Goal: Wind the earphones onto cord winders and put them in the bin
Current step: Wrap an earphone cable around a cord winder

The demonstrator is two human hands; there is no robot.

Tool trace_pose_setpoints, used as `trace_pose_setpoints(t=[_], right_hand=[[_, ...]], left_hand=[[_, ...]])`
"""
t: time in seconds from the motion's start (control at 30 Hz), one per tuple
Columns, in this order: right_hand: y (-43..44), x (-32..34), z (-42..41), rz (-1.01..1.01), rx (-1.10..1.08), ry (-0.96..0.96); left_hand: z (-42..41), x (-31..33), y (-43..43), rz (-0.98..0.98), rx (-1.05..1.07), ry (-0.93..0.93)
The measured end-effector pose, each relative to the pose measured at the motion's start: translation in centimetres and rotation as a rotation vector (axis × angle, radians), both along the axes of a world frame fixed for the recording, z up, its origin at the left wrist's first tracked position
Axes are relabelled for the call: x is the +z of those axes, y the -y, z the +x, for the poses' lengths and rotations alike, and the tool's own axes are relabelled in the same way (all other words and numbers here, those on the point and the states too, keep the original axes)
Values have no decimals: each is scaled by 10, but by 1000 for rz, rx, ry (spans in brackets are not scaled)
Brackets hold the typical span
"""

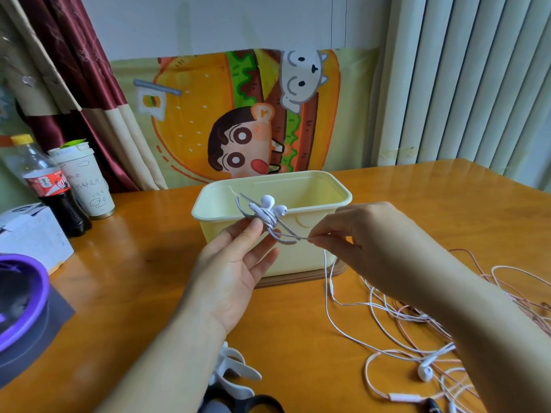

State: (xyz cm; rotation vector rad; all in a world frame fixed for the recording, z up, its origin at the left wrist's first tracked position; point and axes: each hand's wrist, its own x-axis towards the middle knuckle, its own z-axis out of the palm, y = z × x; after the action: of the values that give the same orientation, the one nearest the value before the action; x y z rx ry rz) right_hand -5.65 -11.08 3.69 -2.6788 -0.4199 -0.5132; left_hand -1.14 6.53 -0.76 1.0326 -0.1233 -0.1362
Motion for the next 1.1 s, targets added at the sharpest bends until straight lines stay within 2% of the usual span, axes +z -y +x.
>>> trace_pose_setpoints(t=[0.13, 0.23, 0.4, 0.6, 0.8, 0.9, 1.1], right_hand=[[-11, 0, -5, -1, 106, -25], [-8, 5, -5, 66, 90, 19], [5, 9, 0, 247, 22, 92], [8, 4, 6, 357, 26, 84], [14, 9, 6, 407, 93, 49], [19, 10, 6, 459, 160, -20], [31, 9, 9, 658, 271, -209]], left_hand=[[-2, -8, 2, 270, 30, 114], [-4, -11, 4, 486, 12, 232], [-11, -7, 9, 602, -116, 351], [-15, -4, 7, 542, -217, 393], [-16, -2, 7, 521, -225, 454], [-18, 3, 5, 514, -236, 499], [-17, 3, 4, 445, -299, 442]])
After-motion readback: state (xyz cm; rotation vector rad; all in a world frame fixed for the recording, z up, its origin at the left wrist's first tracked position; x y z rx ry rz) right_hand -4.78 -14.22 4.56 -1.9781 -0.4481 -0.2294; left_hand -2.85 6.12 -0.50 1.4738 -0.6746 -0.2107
